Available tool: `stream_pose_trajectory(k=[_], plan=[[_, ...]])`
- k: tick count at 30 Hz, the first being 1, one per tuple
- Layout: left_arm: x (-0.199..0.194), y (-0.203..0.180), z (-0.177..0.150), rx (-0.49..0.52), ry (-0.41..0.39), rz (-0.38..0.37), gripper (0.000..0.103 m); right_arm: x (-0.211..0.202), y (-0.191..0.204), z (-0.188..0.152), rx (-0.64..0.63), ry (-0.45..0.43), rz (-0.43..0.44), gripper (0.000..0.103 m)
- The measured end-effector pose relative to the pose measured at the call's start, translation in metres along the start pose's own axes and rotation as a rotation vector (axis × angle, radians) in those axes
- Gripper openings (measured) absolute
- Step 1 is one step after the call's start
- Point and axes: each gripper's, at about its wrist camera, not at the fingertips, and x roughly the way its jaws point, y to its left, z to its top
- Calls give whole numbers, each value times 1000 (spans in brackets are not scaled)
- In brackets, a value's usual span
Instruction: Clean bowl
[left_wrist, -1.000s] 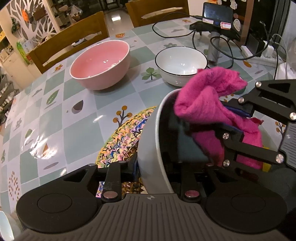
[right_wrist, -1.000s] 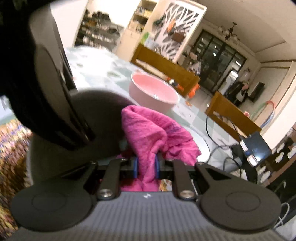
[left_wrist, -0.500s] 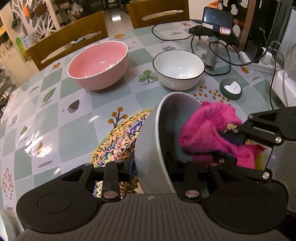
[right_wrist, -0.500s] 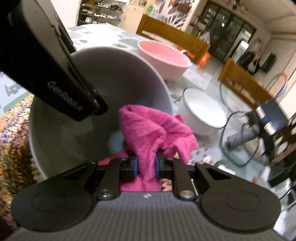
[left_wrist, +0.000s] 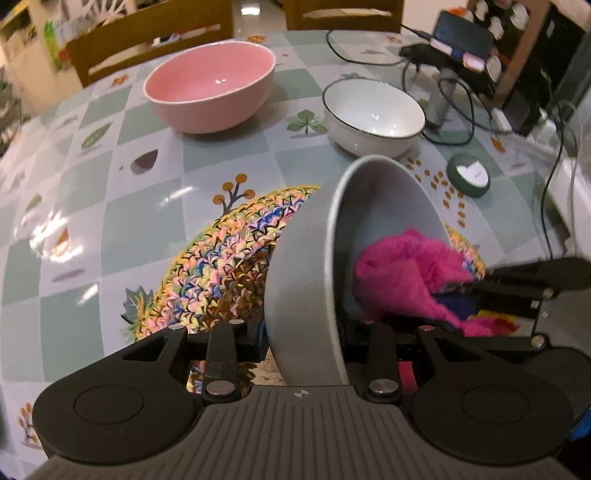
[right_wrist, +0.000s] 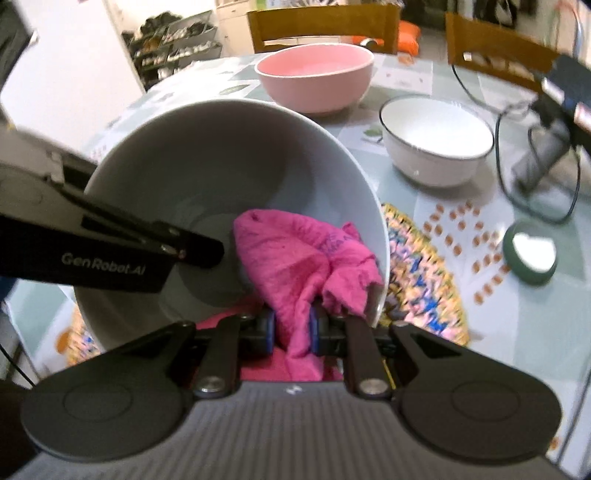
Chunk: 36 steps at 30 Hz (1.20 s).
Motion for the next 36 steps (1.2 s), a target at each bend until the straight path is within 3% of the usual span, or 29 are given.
stream_pose_trajectory(k=[7, 12, 25, 36], plan=[[0, -1, 2, 5, 5, 3, 35, -10, -1, -6, 154, 0, 137, 18], [1, -2, 2, 21, 2, 14, 34, -12, 9, -3, 113, -5, 117, 18], [2, -7, -1, 71, -12, 40, 35, -8, 46, -2, -271, -90, -161, 18], [3, -8, 0, 93, -5, 43, 36, -19, 61, -10, -549, -244, -358, 18]])
